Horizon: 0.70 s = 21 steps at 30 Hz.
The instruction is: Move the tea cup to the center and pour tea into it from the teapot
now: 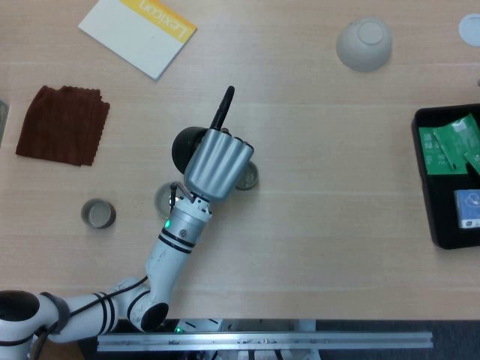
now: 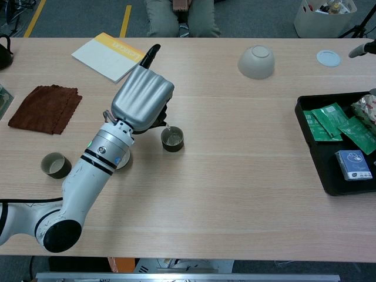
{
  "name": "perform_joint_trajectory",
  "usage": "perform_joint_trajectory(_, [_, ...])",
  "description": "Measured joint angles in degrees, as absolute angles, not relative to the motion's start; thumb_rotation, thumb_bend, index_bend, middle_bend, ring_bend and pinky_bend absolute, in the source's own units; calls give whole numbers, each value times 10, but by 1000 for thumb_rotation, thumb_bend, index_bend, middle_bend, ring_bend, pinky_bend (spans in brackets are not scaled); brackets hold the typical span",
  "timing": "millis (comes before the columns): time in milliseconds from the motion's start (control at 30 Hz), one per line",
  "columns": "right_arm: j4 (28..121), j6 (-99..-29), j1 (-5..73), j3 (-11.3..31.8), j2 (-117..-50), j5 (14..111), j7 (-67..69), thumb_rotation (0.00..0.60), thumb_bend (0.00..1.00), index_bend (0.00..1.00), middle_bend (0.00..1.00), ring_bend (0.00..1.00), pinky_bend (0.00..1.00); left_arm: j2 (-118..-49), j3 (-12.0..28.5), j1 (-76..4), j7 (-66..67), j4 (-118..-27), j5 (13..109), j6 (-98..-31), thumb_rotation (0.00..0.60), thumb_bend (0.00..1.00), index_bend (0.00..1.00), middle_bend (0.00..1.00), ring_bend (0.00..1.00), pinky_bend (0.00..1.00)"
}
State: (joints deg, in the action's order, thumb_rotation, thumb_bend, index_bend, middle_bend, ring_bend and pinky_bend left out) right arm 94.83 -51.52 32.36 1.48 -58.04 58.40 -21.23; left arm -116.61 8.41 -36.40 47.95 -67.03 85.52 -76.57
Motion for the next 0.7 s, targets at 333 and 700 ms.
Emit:
perform_joint_trajectory(333, [949, -516, 322, 17, -580, 584, -212, 600, 282, 153, 161, 35, 94, -1166, 86, -362, 479, -671, 856, -764, 600, 184, 939, 1000, 835, 29])
perform_joint_trajectory(700, [946, -512, 321, 17, -582, 584, -209, 600, 282, 153, 161, 35, 94, -1165, 92, -358, 456, -686, 846, -759, 600, 184, 938, 1000, 835, 29])
